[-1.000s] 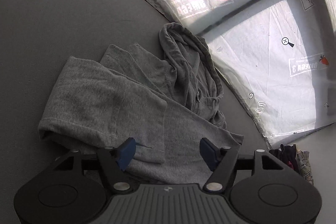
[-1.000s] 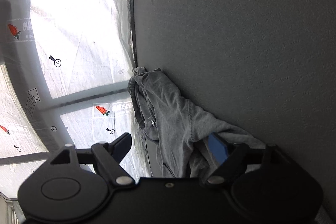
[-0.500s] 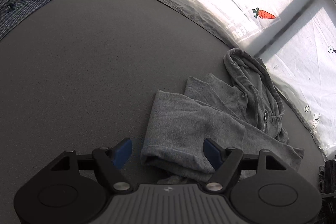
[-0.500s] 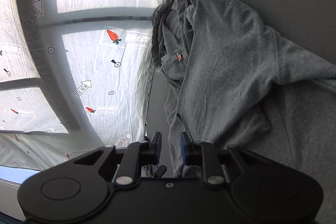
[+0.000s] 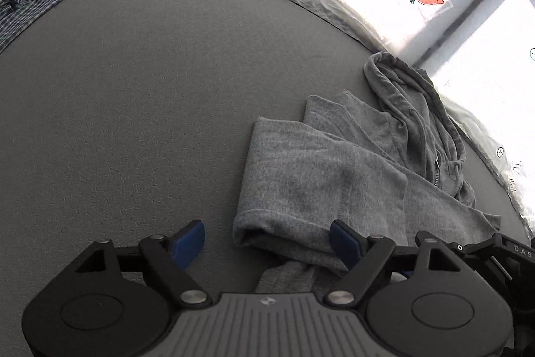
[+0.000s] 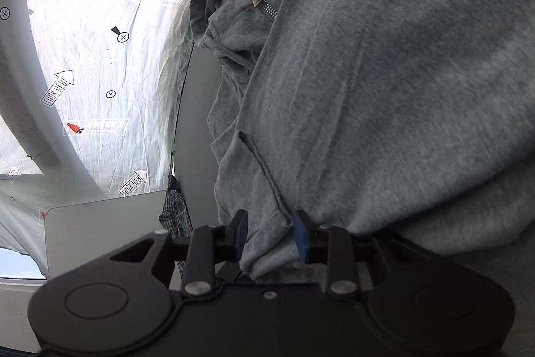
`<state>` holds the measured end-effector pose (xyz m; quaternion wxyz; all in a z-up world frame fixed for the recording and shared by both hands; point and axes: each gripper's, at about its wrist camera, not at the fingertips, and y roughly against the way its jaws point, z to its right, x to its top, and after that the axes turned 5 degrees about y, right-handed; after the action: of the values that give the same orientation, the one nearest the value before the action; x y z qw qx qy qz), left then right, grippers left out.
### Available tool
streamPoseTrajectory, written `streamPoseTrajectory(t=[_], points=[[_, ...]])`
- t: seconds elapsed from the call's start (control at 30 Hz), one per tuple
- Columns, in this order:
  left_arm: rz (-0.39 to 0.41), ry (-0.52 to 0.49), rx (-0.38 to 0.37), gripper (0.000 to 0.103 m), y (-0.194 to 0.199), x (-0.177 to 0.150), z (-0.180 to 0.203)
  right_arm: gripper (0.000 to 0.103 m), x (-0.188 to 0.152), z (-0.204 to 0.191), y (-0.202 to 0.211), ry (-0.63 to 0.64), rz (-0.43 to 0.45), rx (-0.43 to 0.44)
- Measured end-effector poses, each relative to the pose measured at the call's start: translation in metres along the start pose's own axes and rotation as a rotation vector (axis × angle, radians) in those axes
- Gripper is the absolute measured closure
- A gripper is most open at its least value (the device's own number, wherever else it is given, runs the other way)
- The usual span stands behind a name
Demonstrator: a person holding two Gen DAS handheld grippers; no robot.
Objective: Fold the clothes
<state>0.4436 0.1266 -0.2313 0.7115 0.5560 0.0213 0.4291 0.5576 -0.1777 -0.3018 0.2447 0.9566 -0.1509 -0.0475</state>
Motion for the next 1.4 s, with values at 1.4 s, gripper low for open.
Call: streamPoseTrajectory(t=[1.4], points=[[0.009,-0.235,0.16,0.018,-0.017,-0.034,0.094,0.095,0.028,0.032,0.134,0.22,0.248,-0.11]])
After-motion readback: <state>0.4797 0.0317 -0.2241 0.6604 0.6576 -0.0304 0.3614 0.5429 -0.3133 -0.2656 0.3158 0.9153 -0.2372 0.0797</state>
